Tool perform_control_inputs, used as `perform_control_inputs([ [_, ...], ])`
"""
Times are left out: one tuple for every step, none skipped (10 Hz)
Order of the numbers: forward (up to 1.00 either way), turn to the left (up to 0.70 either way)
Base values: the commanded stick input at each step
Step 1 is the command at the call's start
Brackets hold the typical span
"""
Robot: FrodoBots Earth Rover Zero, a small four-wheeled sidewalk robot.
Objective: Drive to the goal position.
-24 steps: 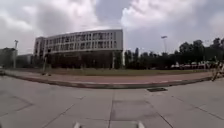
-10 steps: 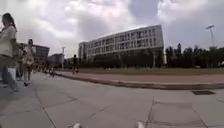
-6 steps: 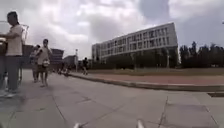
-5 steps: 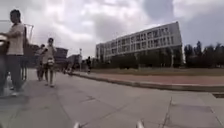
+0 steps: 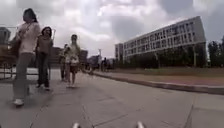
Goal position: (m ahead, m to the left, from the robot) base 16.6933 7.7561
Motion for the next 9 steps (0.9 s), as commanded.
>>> perform_control_inputs([
  [0.0,0.39],
  [0.0,0.0],
  [0.0,0.0],
  [0.0,0.0],
  [0.0,0.0],
  [0.0,0.0],
  [0.0,0.0],
  [0.0,0.0],
  [0.0,0.0],
])
